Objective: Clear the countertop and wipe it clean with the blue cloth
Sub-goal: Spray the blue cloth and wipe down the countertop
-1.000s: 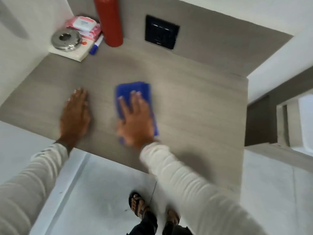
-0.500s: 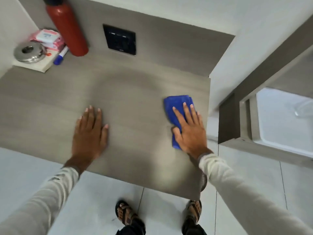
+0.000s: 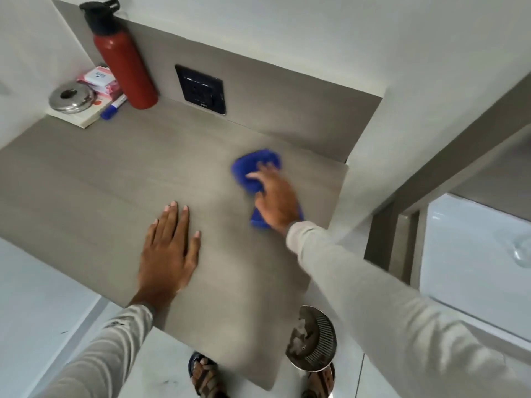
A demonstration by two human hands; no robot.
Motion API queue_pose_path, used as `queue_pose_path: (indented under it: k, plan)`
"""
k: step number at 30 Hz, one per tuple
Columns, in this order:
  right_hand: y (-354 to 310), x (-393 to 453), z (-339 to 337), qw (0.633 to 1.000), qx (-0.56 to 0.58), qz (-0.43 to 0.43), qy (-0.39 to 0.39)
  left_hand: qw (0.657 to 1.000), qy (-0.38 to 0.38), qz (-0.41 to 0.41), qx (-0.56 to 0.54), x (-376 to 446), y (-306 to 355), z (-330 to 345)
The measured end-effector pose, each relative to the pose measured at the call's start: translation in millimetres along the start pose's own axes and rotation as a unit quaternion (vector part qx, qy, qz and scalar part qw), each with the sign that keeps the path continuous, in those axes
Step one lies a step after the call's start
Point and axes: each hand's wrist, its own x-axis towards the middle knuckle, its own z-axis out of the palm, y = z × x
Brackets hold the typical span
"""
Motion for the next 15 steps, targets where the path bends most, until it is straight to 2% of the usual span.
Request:
queue_pose_path:
  k: [2, 3, 4, 6, 8, 9, 10, 12, 13, 14, 15]
  plan:
    - [-32, -39, 19, 0.991, 0.129, -0.021, -0.038, 0.999, -0.019, -0.007, -0.029, -2, 0, -6]
    - [-45, -58, 26, 0.977, 0.204, -0.004, -0.061, 0.998, -0.027, -0.010, -0.049, -2, 0, -8]
    - [-54, -73, 30, 0.952, 0.293, 0.032, -0.082, 0.996, -0.037, -0.017, -0.076, -2, 1, -12]
    - [-61, -95, 23, 0.877, 0.446, 0.141, -0.110, 0.984, -0.053, -0.052, -0.160, -2, 9, -19]
    - [-55, -112, 4, 0.838, 0.491, 0.202, -0.126, 0.955, -0.034, -0.116, -0.270, -4, 27, -30]
    - [-49, -120, -8, 0.786, 0.551, 0.240, -0.146, 0.935, -0.018, -0.150, -0.321, -7, 39, -34]
    - [-43, -124, -19, 0.694, 0.629, 0.314, -0.158, 0.913, -0.008, -0.180, -0.365, -10, 54, -40]
    - [-22, -133, -43, 0.619, 0.687, 0.348, -0.153, 0.851, -0.040, -0.227, -0.472, -14, 91, -53]
    - [-16, -136, -57, 0.583, 0.721, 0.352, -0.128, 0.805, -0.083, -0.257, -0.529, -14, 114, -62]
    - [-11, -139, -71, 0.655, 0.659, 0.365, -0.055, 0.755, -0.140, -0.290, -0.571, -13, 139, -73]
    - [-5, -142, -86, 0.642, 0.668, 0.376, -0.011, 0.717, -0.202, -0.305, -0.594, -12, 163, -83]
